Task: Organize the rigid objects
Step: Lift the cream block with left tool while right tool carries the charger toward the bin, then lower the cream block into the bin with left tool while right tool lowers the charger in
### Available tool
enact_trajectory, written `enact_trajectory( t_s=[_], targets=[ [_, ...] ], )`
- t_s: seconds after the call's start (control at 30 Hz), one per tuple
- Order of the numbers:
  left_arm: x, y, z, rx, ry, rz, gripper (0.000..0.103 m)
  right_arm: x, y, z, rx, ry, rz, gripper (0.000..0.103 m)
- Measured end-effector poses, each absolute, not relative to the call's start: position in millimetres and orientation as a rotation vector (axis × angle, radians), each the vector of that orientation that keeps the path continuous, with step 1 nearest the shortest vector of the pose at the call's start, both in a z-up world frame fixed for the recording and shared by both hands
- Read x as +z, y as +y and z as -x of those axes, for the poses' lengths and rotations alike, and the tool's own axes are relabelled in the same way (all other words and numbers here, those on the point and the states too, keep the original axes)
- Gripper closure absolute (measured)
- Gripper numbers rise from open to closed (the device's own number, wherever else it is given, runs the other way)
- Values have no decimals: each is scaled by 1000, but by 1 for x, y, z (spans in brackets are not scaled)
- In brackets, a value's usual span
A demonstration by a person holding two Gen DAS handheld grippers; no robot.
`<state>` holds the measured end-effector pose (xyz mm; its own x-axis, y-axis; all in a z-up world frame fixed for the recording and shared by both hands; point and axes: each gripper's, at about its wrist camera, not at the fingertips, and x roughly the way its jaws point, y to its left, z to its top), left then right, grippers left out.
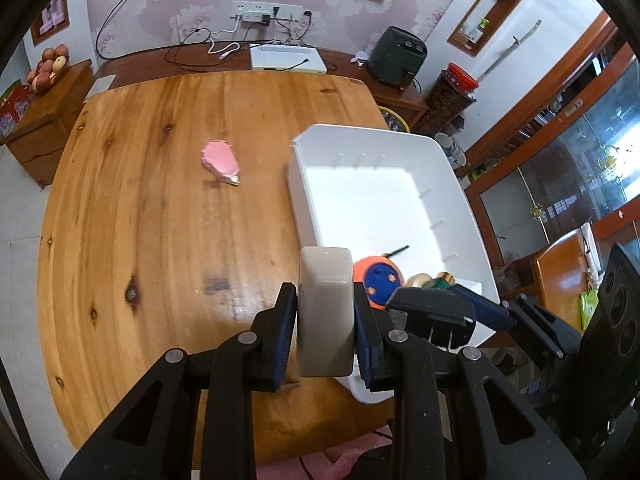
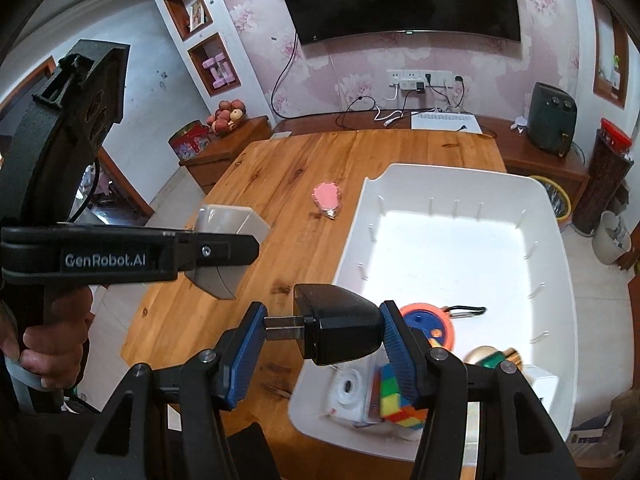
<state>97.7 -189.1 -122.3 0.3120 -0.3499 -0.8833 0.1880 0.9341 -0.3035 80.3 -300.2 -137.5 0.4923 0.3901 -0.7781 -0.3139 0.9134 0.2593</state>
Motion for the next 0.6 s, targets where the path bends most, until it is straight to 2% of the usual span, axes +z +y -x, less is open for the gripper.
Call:
enact_trajectory(
  t_s=[0.6],
  targets=[
    [-123,-272,-85,-432,1197,36,74,-142,-375,-70,320,949,-93,45]
  ],
)
